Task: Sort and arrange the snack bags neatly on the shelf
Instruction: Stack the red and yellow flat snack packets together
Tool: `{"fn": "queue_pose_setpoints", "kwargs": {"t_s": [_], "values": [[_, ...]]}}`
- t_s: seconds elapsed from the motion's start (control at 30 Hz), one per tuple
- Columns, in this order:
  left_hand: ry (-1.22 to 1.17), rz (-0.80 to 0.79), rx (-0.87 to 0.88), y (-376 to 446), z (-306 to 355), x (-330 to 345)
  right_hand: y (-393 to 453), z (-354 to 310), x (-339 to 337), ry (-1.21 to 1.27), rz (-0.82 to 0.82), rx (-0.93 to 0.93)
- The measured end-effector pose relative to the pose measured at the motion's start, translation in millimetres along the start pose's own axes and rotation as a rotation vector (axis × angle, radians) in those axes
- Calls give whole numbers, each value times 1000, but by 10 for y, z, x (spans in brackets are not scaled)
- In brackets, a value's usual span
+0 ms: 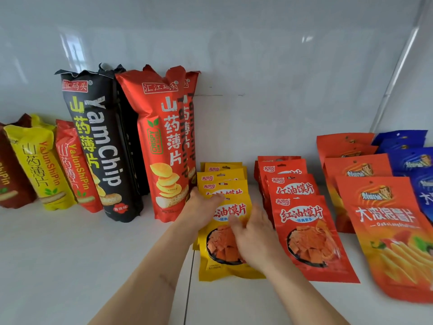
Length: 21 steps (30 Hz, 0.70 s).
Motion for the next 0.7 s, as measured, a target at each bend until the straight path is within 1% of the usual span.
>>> {"fn": "queue_pose_setpoints", "kwargs": {"t_s": [0.07,0.23,0.43,0.53,0.63,0.7], "values": [[2,14,11,39,31,0,168,-89,-127,109,-15,-5],[-36,18,42,135,41,-10,620,-284,-405,269,-43,103],[-201,-87,31,197,-33,-29,992,-291,-354,315,-65,307],[-233,-128,35,204,-49,-24,1166,-197,-321,399,-91,289],[-220,-150,39,219,-70,-3,1556,191,-210,447,-157,292],[-232,-160,34,221,-72,4,1555,254,-224,486,-177,280]]}}
Point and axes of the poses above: each hand's wrist, its own y-axis towards the middle knuckle, its own x-axis out of the palm, z = x × y, the point moved 5 cm from there along y, towards the middle knuckle, and after that the axes turned 11 degrees about -z, right-handed, at the moved point
